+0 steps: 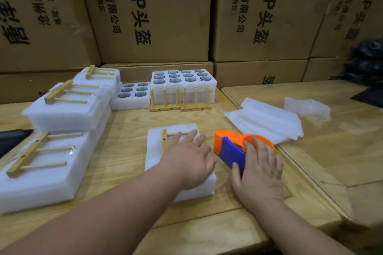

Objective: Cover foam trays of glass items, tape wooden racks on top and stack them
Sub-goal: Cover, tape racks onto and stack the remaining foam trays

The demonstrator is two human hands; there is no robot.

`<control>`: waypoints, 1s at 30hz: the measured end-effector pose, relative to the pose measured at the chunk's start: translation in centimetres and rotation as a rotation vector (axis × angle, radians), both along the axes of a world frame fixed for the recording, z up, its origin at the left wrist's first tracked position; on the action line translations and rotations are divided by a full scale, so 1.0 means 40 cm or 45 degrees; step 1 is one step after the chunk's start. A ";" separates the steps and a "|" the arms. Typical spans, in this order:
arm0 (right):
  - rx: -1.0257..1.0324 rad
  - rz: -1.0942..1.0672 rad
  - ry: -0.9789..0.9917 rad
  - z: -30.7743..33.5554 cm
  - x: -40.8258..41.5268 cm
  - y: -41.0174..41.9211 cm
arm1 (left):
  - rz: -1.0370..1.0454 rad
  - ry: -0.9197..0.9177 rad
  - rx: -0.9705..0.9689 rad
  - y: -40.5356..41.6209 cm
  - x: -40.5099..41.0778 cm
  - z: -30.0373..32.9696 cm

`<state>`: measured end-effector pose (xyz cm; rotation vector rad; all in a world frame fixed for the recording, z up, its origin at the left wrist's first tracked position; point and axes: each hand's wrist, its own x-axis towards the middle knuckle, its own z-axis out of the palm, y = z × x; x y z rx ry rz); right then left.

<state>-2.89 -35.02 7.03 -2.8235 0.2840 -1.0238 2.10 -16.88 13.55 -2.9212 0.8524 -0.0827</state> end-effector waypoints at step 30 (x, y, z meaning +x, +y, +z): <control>-0.407 0.716 -0.279 -0.033 0.003 0.000 | 0.969 0.456 -2.022 0.208 -0.197 -0.083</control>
